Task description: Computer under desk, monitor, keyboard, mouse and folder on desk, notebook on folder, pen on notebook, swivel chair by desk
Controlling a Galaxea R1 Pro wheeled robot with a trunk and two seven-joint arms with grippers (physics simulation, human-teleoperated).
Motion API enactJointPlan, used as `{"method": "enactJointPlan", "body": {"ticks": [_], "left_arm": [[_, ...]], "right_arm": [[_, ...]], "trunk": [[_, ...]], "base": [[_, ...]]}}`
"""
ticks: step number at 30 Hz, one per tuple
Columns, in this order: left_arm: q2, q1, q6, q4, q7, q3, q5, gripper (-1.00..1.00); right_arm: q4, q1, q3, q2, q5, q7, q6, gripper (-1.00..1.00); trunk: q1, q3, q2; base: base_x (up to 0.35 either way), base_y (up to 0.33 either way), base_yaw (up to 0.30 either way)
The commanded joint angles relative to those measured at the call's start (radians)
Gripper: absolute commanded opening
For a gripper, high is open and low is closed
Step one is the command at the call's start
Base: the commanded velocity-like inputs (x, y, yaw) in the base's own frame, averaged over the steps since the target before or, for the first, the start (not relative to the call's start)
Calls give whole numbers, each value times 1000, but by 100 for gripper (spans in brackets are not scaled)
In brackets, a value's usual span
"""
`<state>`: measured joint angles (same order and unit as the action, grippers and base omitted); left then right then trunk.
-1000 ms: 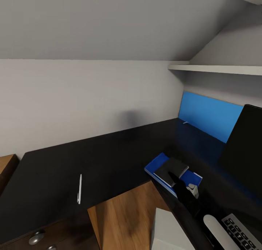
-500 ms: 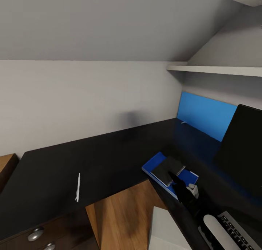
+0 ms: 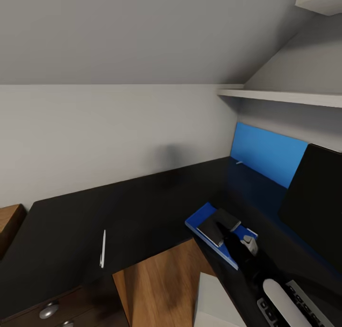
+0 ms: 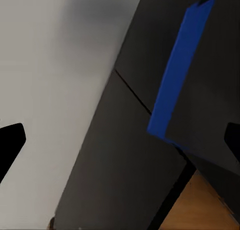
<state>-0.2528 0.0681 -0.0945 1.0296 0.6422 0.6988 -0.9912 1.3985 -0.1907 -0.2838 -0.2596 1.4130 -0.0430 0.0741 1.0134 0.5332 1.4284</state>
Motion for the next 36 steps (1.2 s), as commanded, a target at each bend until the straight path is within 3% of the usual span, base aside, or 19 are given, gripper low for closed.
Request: {"method": "enactJointPlan", "body": {"ticks": [1,4,8,12,17,20,21,22,24,25,27,31,32,35,36], "left_arm": [[-1,-1,-10,1,4,4,-10,100],[0,-1,-10,-4,4,4,-10,100],[2,-1,-10,-16,4,3,-10,100],[2,-1,-10,-18,4,3,-10,100],[3,-1,-10,-19,4,3,-10,100],[3,-1,-10,-19,4,3,-10,100],[3,-1,-10,-19,4,4,-10,100],[3,-1,-9,-20,4,3,-10,100],[4,-1,-9,-21,4,3,-10,100],[4,-1,-8,-23,4,3,-10,100],[5,-1,-9,-24,4,4,-10,100],[5,-1,-9,-24,4,4,-10,100],[6,-1,-9,-25,4,4,-10,100],[5,-1,-9,-25,4,3,-10,100],[5,-1,-10,-25,4,3,-10,100]], "right_arm": [[24,0,-2,-1,-6,27,2,100],[100,0,-33,-6,-35,161,6,100],[168,0,-85,-16,-121,365,53,100],[175,0,-94,-16,-137,391,77,100],[178,0,-106,-14,-150,377,87,100],[178,0,-120,-13,-192,383,88,100],[178,0,-126,-11,-223,395,89,100],[178,0,-143,8,-305,448,90,100],[178,0,-153,36,-387,495,90,100],[178,-1,-172,71,-508,536,90,100],[178,-1,-228,118,-704,590,90,100],[176,-1,-300,164,-920,672,90,100],[176,-1,-337,181,-1012,713,89,100],[174,0,-398,197,-1111,763,88,100],[173,0,-442,203,-1152,788,87,100]], "trunk": [[-4,-2,-7],[-15,-12,-28],[-31,-24,-56],[-46,-37,-84],[-65,-53,-119],[-77,-62,-140],[-81,-65,-147],[-84,-68,-154],[-92,-75,-168],[-96,-78,-175],[-104,-84,-189],[-119,-96,-217],[-123,-100,-224],[-134,-109,-245],[-138,-112,-252]], "base": [[0,0,0],[0,0,0],[0,0,0],[0,0,0],[0,0,0],[0,0,0],[0,0,0],[0,0,0],[0,0,0],[0,0,0],[0,0,0],[0,0,0],[0,0,0],[0,0,0],[0,0,0]]}}
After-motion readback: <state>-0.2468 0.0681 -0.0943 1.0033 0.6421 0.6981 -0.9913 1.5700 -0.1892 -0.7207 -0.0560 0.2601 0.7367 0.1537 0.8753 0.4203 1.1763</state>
